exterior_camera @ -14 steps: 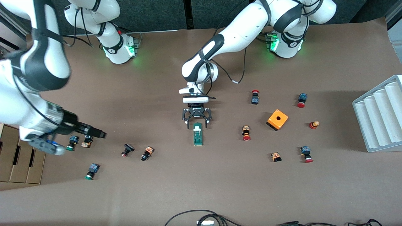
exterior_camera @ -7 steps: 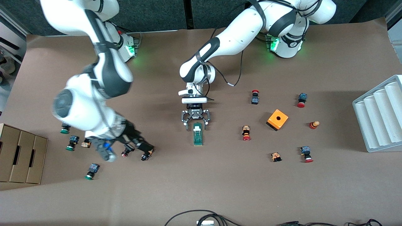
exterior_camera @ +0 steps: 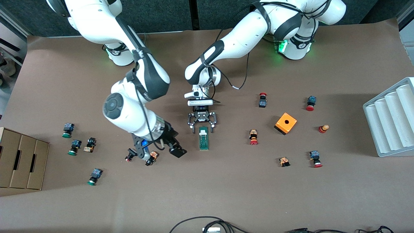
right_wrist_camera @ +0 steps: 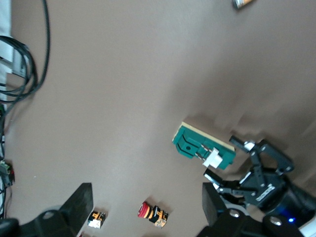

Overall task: Close load switch with both arms
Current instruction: 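Reach the right gripper to the switch's white lever while the left gripper holds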

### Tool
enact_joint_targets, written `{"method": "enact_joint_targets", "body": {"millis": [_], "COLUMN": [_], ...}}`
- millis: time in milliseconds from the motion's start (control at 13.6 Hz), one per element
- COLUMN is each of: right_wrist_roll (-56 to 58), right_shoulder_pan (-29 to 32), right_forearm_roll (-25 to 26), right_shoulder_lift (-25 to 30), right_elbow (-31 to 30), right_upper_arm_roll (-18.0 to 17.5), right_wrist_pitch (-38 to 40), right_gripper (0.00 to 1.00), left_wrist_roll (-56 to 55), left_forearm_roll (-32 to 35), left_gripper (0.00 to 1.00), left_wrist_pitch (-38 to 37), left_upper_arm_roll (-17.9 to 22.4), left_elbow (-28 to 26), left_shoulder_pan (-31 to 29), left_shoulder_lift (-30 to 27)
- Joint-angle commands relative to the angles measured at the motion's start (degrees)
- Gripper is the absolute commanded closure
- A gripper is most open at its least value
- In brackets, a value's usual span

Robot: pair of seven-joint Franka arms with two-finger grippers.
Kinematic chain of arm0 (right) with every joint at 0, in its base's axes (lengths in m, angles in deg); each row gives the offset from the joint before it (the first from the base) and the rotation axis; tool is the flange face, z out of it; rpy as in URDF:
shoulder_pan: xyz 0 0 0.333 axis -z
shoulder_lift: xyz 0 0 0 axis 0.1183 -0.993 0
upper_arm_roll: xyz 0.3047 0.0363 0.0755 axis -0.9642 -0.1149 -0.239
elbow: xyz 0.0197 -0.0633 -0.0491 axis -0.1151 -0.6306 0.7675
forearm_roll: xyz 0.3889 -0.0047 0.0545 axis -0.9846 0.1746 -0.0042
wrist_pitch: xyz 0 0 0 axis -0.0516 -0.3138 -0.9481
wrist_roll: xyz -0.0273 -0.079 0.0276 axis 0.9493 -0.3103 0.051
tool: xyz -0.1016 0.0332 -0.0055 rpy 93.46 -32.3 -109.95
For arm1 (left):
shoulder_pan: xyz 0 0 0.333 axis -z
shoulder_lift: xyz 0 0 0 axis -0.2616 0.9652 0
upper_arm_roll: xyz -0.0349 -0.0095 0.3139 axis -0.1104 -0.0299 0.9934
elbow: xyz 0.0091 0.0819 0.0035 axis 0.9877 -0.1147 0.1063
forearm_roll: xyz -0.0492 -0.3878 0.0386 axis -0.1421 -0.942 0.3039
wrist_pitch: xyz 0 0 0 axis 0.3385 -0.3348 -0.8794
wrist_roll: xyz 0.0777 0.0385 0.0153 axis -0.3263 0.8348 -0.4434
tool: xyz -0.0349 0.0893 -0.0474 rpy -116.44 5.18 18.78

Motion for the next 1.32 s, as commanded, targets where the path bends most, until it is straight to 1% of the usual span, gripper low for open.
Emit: {"method": "enact_joint_targets", "body": {"millis": [0, 147, 587, 808, 881, 955, 1175, 1248], "right_wrist_roll": [-4.11, -7.00, -11.93, -12.38, -12.38, -12.38, -12.38, -12.38], "right_shoulder_pan": [-2.20, -3.52, -5.55, -6.86, -7.56, -8.00, -8.71, -8.71], "right_forearm_roll": [-1.76, -1.76, -1.67, -1.67, -1.59, -1.58, -1.23, -1.23], "right_shoulder_lift": [-2.37, -2.98, -5.62, -6.76, -7.20, -7.38, -7.56, -7.64], "right_elbow": [1.49, 1.13, 0.96, 0.87, 0.35, -0.27, -2.03, -2.38], "right_upper_arm_roll": [0.35, 0.35, 0.35, 0.52, 0.61, 0.70, 0.87, 0.87], "right_wrist_pitch": [-1.71, -1.80, -3.20, -3.90, -4.43, -5.30, -6.28, -6.45], "right_gripper": [0.02, 0.02, 0.03, 0.03, 0.03, 0.04, 0.07, 0.07], "left_wrist_roll": [-0.72, -0.72, -0.29, -0.28, -0.28, -0.37, -0.37, -0.37], "left_forearm_roll": [0.53, 0.53, 1.06, 1.06, 0.97, 1.06, 0.88, 0.88], "left_gripper": [0.01, 0.01, 0.01, 0.02, 0.04, 0.09, 0.28, 0.32], "left_wrist_pitch": [-2.78, -3.32, -3.23, -3.23, -3.23, -3.32, -3.67, -4.36], "left_upper_arm_roll": [-0.96, -1.75, -1.40, -1.40, -1.49, -1.49, -1.57, -1.57], "left_elbow": [1.54, 1.45, 1.27, 1.45, 1.45, 1.45, 1.45, 1.45], "left_shoulder_pan": [0.70, 0.70, 0.61, 0.61, 0.61, 0.61, 0.61, 0.61], "left_shoulder_lift": [1.12, 1.12, 2.35, 2.27, 2.27, 2.27, 2.35, 2.44]}}
